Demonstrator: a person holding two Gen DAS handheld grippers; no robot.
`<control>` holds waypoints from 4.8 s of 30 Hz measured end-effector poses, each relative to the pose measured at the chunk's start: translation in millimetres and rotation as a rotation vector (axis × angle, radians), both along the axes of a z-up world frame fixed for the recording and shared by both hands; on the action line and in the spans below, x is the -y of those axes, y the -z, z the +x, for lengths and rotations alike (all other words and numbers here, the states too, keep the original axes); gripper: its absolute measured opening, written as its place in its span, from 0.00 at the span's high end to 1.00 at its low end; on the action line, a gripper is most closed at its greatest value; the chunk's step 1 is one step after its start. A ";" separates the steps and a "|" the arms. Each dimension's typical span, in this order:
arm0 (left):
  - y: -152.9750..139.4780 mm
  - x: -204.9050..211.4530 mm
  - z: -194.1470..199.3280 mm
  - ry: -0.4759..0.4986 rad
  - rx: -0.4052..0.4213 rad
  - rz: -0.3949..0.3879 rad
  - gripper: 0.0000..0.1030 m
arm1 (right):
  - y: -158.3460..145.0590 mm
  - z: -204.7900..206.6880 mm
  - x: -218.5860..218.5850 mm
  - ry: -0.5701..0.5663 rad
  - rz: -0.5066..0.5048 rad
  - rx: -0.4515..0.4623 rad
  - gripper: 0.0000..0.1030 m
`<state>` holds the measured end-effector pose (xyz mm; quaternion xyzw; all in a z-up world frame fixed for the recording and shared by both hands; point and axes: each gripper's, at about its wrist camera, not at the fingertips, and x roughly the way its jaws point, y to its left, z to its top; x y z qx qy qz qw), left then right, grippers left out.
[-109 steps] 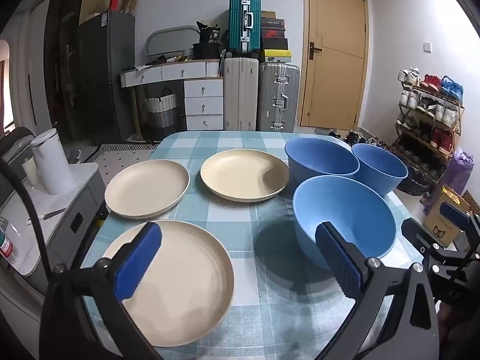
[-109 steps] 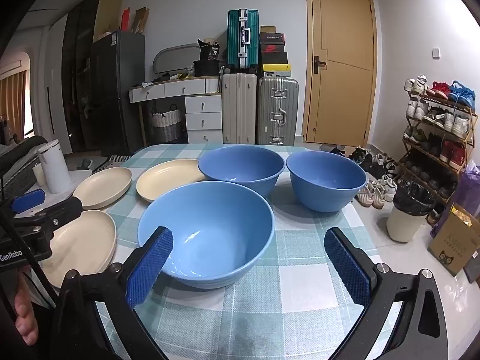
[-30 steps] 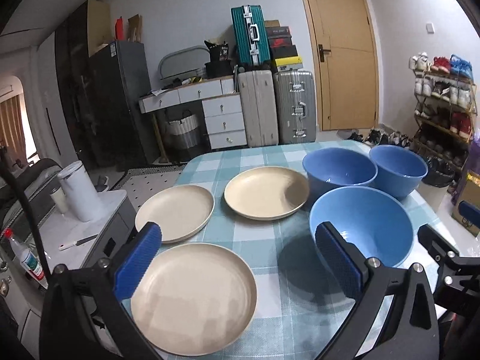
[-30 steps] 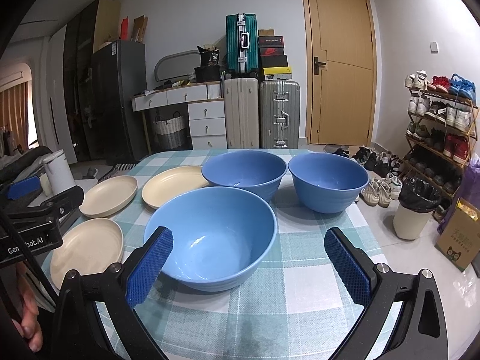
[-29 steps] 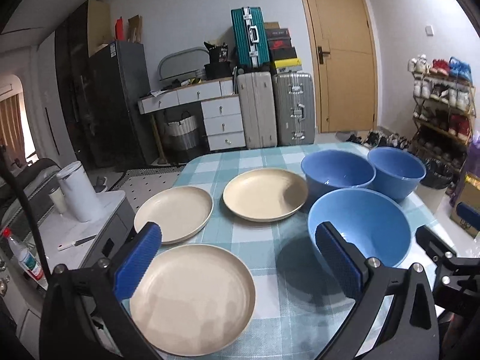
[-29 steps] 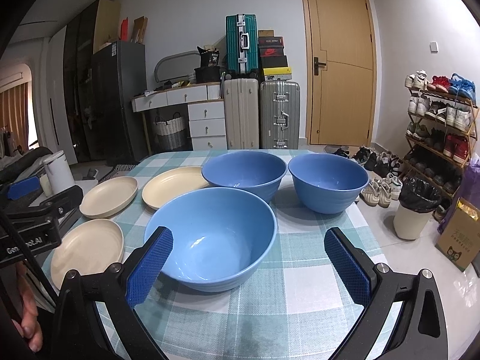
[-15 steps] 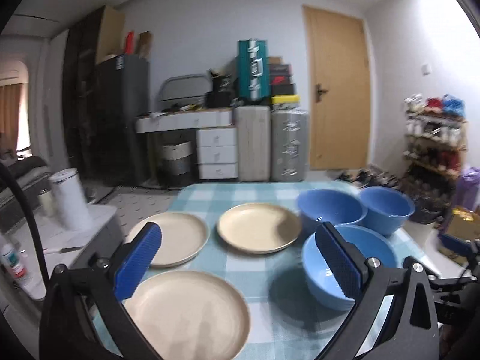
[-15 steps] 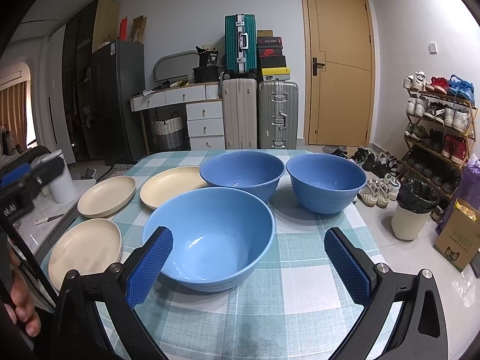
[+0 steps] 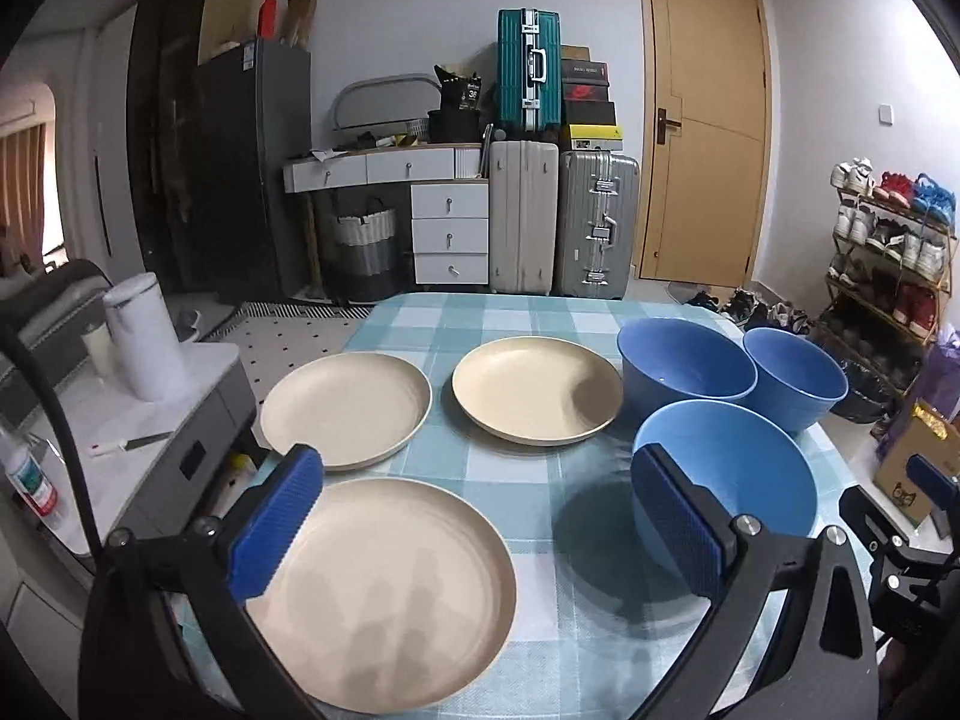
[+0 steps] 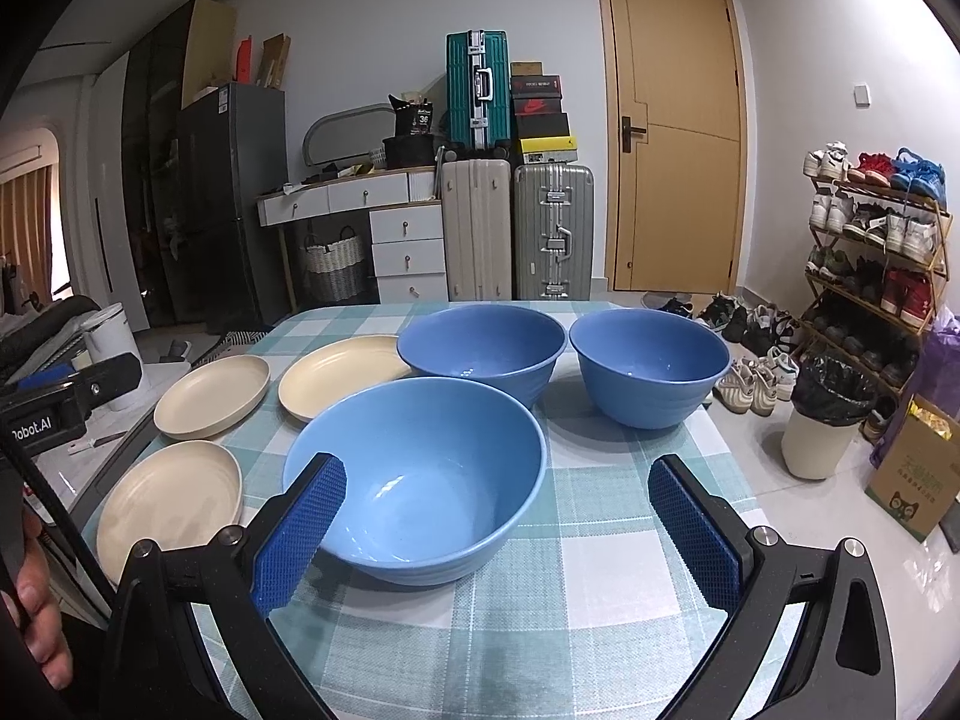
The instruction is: Organize plates and bowls
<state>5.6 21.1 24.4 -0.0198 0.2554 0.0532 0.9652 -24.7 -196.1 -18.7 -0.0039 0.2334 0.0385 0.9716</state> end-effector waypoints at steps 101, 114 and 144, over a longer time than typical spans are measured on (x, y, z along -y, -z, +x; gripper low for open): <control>131.6 -272.0 230.5 -0.137 -0.620 -0.434 0.02 | 111.0 397.2 -386.7 -0.619 -0.383 -0.830 0.49; 143.1 -274.9 230.4 -0.143 -0.658 -0.449 0.22 | 122.7 394.3 -380.1 -0.572 -0.374 -0.856 0.69; 140.0 -264.9 229.1 -0.154 -0.670 -0.433 0.73 | 107.0 386.4 -362.2 -0.520 -0.347 -0.807 0.89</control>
